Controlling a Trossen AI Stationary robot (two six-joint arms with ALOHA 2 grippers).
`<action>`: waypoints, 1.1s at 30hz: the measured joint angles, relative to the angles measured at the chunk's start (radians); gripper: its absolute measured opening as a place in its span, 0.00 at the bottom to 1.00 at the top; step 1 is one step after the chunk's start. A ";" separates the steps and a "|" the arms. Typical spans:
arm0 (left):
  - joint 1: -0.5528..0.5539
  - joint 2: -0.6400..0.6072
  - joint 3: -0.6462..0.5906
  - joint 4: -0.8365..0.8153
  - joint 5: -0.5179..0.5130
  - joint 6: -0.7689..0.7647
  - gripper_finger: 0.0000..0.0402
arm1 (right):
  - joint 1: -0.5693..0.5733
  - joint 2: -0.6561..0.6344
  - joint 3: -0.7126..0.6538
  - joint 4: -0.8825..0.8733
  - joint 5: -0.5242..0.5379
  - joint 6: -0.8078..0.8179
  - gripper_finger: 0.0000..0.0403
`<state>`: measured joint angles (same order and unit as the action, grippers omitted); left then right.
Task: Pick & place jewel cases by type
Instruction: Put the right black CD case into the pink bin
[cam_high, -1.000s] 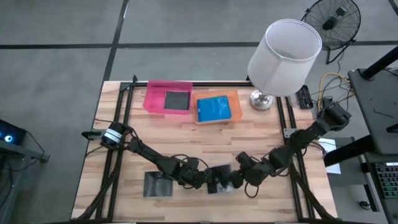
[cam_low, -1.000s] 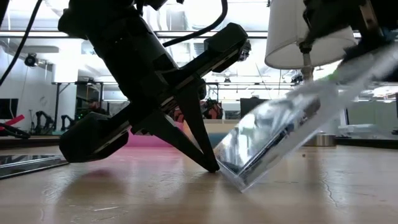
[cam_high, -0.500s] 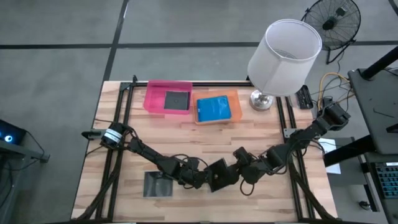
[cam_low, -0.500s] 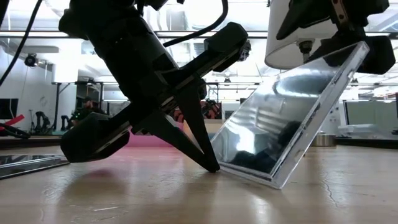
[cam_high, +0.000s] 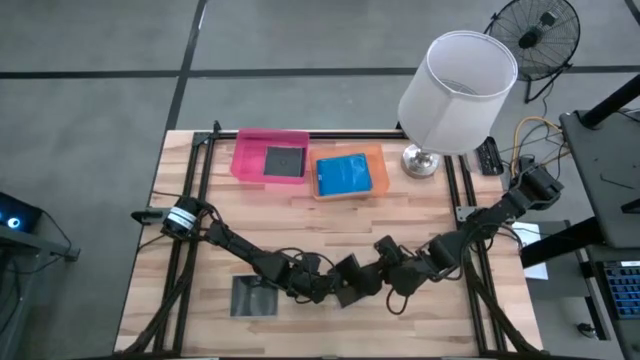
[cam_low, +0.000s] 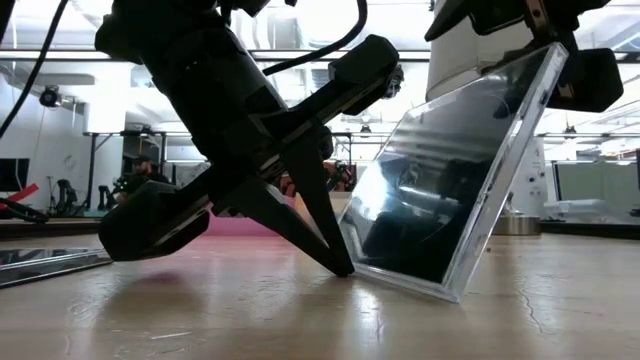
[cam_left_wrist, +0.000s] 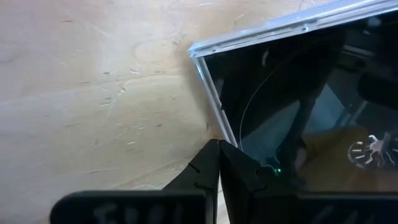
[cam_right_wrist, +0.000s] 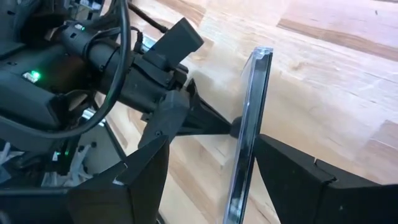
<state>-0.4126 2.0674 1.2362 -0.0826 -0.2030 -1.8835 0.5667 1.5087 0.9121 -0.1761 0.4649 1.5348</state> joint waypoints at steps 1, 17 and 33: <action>0.000 0.000 0.000 0.000 0.000 0.000 0.00 | 0.000 0.000 0.000 0.000 0.004 0.003 0.58; 0.006 0.000 0.002 0.011 0.003 0.011 0.00 | -0.003 0.009 -0.006 0.014 0.032 0.037 0.58; 0.006 0.000 0.001 0.012 0.002 0.024 0.00 | -0.002 0.061 -0.005 -0.020 -0.150 0.036 0.53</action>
<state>-0.4061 2.0674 1.2369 -0.0705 -0.2007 -1.8591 0.5644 1.5697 0.9070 -0.1960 0.3154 1.5703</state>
